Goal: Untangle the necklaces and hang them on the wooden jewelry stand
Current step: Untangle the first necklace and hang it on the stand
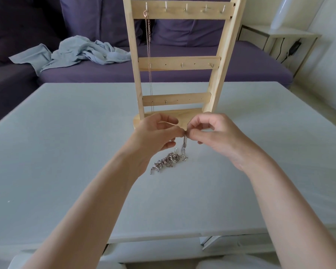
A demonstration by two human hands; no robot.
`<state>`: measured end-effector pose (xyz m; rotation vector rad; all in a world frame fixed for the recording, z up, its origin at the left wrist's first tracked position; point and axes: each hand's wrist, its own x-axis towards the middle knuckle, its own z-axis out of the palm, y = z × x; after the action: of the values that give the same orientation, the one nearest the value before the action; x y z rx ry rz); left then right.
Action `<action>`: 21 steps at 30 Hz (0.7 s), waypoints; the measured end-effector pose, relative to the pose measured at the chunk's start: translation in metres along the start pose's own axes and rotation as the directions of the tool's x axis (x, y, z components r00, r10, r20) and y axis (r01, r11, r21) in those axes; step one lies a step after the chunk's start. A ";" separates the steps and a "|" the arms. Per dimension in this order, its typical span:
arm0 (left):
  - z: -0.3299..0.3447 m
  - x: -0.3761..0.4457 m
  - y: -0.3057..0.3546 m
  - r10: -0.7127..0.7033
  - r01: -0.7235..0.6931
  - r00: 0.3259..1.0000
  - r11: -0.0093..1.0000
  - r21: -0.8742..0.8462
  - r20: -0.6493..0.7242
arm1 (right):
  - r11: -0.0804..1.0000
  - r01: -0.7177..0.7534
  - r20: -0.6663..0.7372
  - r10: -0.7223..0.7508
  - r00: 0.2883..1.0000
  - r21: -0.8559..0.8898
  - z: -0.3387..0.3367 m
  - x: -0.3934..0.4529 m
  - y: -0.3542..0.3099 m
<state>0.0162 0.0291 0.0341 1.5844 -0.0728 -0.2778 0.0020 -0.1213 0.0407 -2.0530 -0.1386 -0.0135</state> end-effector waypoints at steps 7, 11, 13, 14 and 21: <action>0.000 -0.001 0.006 -0.102 0.105 0.994 0.933 -0.344 0.026 | 0.999 0.020 -0.047 -0.019 0.999 0.034 -0.001 0.000 -0.001; 0.001 -0.002 0.006 -0.095 0.101 0.995 0.937 -0.333 0.035 | 0.998 0.039 -0.091 -0.034 0.995 0.043 -0.003 0.000 -0.001; 0.001 -0.001 0.004 -0.064 0.063 0.998 0.962 -0.267 0.005 | 0.998 0.048 -0.075 -0.045 0.996 0.046 -0.004 0.000 -0.002; 0.001 -0.001 0.003 -0.041 0.036 0.999 0.974 -0.223 -0.021 | 0.998 0.047 -0.056 -0.044 0.997 0.052 -0.005 0.000 -0.002; 0.001 0.000 0.001 0.021 -0.028 0.998 0.990 -0.140 -0.055 | 0.991 0.051 -0.096 -0.040 0.995 0.123 -0.002 0.000 0.001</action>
<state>0.0156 0.0278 0.0351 1.4492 -0.0306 -0.2163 0.0021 -0.1239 0.0406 -1.9198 -0.1248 -0.1263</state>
